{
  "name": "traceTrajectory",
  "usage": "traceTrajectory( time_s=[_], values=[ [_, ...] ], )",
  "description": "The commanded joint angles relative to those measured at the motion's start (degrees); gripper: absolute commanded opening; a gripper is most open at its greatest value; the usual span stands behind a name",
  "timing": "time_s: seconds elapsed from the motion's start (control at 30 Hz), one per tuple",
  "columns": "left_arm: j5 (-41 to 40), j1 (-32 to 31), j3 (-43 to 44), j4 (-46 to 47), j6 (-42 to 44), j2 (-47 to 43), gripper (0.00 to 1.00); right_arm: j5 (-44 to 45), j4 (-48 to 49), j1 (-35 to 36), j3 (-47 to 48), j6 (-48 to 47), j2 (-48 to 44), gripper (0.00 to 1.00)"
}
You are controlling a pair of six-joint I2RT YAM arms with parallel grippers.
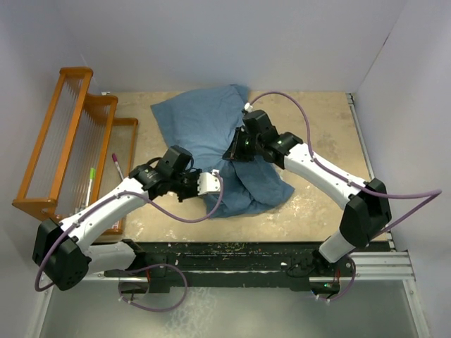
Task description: Remove the pillowcase from the pillow
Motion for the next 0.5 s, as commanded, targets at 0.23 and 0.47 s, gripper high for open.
traceTrajectory(
  time_s=[0.23, 0.47],
  values=[
    [8.58, 3.01, 9.31, 3.72, -6.43, 1.14, 0.00, 3.14, 4.06, 2.02, -2.28, -0.62, -6.77, 0.00],
    [8.88, 4.16, 16.32, 2.96, -7.96, 4.20, 0.00, 7.40, 3.79, 2.02, -16.47, 1.92, -17.02, 0.24]
  ],
)
